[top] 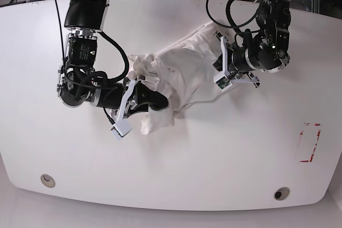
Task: Layout the t-shirt on the table in an organized manner, then fold the t-shirt properly
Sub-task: 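Lift the shirt end with the right gripper and fold it toward the left gripper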
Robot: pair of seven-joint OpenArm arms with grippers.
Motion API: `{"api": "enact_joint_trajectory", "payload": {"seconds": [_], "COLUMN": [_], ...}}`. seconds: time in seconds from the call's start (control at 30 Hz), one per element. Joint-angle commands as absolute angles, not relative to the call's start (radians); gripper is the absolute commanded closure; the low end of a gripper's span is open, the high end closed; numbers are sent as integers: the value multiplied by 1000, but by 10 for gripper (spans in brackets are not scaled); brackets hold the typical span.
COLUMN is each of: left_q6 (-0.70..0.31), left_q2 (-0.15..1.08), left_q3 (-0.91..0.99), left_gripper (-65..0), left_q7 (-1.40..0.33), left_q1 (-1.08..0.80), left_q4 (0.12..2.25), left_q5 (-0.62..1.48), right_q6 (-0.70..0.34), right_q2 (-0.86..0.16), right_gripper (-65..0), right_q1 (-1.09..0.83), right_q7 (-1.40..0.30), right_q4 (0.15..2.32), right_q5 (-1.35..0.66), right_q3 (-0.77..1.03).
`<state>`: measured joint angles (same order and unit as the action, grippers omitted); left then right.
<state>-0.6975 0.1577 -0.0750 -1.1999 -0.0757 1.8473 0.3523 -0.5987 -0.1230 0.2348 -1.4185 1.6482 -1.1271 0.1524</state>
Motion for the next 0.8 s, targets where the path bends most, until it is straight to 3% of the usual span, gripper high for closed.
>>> {"api": "enact_joint_trajectory", "payload": {"seconds": [0.0, 0.3, 0.77], "left_q6": [-698, -698, -698], "left_q2": [179, 179, 179], "left_q3": [-70, -64, -67], "left_gripper": [-11, -11, -11], "left_q7": [-1187, -1182, -1050], "left_q1": [-84, -102, -96], "left_q4": [1868, 1831, 1584], "left_q5": [354, 348, 346], "right_q6": [-601, -602, -599], "right_q2": [-133, -136, -130], "right_gripper": [-35, -35, -33], "right_q1": [259, 255, 254], "right_q7": [-1396, -1396, -1396], "right_q4": [1667, 1667, 1667], "right_q5": [-1156, -1159, -1159], "right_q3": [156, 157, 157]}}
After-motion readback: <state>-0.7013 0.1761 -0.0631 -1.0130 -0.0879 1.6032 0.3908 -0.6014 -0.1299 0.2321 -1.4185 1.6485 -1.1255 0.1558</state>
